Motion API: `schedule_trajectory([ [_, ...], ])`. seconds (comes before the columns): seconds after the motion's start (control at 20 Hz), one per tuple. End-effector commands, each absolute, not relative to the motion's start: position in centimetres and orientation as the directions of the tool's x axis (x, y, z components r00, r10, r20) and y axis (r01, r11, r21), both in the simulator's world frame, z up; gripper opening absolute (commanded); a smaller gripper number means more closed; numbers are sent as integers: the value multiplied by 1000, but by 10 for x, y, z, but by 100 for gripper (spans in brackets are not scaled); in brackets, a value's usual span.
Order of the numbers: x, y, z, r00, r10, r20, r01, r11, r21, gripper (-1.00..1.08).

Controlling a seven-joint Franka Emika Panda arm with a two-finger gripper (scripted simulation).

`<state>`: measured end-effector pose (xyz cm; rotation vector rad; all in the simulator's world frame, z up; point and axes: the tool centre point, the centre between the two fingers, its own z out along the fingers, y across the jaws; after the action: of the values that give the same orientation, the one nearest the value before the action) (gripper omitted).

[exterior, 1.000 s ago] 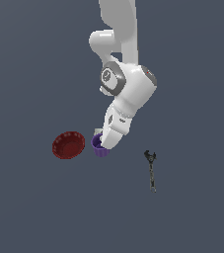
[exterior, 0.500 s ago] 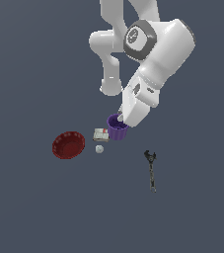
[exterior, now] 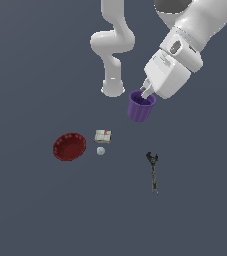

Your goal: Pick up a designated object from a clutter of objects.

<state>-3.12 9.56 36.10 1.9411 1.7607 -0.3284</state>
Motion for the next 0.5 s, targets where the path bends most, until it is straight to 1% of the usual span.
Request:
schedule_trajectory([
  [0.0, -35, 110, 382, 138, 860, -491, 979, -44, 197, -100],
  [0.45, -40, 142, 430, 142, 858, -494, 978, -46, 201, -100],
])
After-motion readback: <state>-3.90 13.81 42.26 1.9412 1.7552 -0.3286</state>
